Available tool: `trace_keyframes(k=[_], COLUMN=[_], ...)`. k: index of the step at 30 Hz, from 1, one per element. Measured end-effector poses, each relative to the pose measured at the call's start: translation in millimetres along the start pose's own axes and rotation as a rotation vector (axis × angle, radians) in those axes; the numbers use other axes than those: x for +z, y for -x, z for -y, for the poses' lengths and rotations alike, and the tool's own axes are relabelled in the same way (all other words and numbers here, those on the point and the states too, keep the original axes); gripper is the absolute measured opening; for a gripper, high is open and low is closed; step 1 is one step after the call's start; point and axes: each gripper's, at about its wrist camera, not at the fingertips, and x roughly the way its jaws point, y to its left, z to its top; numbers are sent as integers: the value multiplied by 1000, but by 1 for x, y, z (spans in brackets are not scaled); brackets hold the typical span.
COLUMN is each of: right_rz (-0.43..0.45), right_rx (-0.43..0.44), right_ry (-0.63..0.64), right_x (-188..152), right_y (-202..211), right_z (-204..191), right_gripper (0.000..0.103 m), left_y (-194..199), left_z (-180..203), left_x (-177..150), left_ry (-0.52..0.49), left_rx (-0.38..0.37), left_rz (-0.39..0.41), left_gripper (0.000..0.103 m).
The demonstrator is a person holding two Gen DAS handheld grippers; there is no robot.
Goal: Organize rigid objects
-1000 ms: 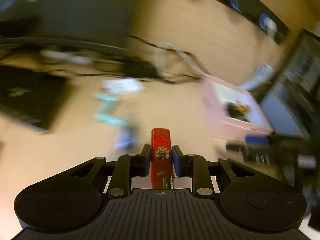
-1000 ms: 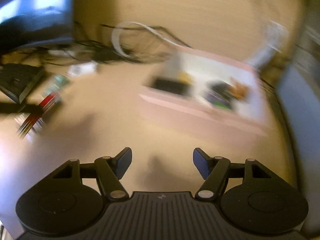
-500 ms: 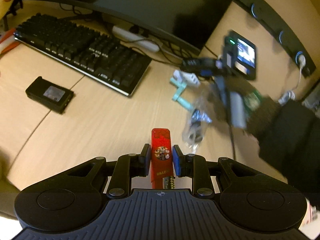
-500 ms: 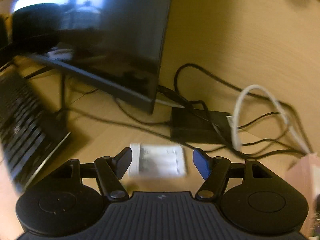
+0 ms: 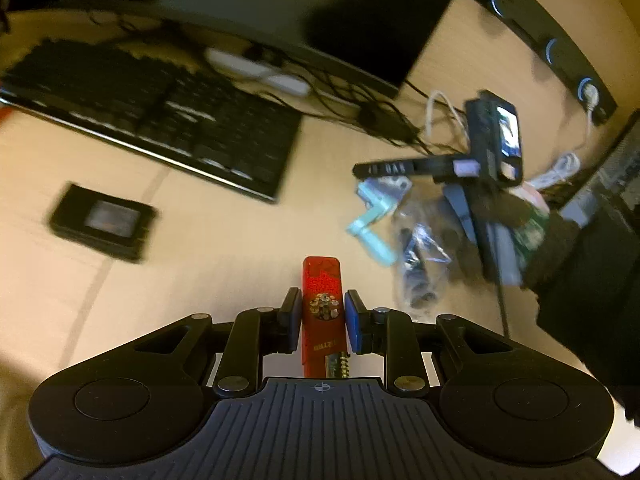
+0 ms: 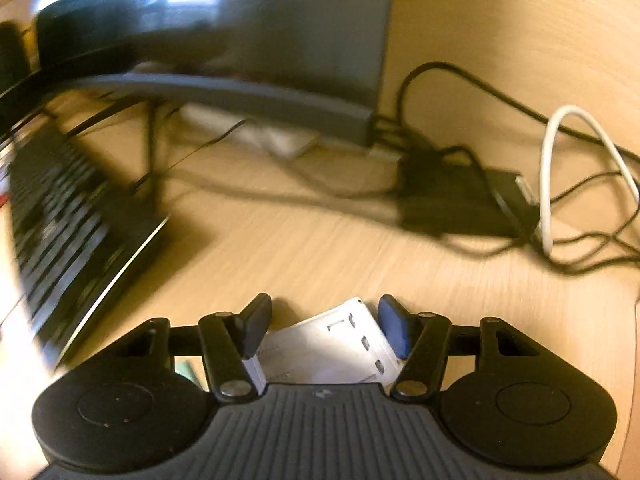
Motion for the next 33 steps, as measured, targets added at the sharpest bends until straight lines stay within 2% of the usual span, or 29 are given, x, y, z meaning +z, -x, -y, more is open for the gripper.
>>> trace_keyframes(k=[3,5,9,11,12,16,20,21,25,27,29,31,33], right_rz=[-42,-69,-46,-19,-8,16,-23,-27,-22,-36,-39,-33,-25], right_rx=[13,-20,-243,-329,-342,-302,-219,-181,-50,-1,-23,-66,-147], right_ry=[78,126,216,189,157,14,-9,-4,-35,5,84,166,232], right_x=[-24,-39,-68,-81,-83,-109,-145,-153,-165,-166,-167,-168,-169], right_y=[31,51,103,131,145,194,216,218,210,199,191,188,187], right_z=[0,4,10,17,22,32,11,3,-16,-25,-34,-35,-28], right_gripper=[59,59,59,60,60,62,62,62,62,62,62,62,62], left_y=[-23,-40,-72,-87,-94,-117,-112,-109,-82,-65,-58,-56,-56], left_z=[13,27,59,76,85,113,124,121,105,90,72,60,50], left_x=[1,2,2,0,-1,-3,10,14,28,29,29,30,31], left_ry=[-10,-29,-74,-111,-125,-146,-121,-116,-64,-45,17,78,102], left_rx=[-90,-148,-214,-238,-251,-310,-320,-306,-171,-77,14,64,111], left_rz=[-58,-101,-180,-209,-223,-265,-196,-167,-60,1,30,61,86], left_gripper=[26,26,27,26,26,26,26,26,26,26,26,26,26])
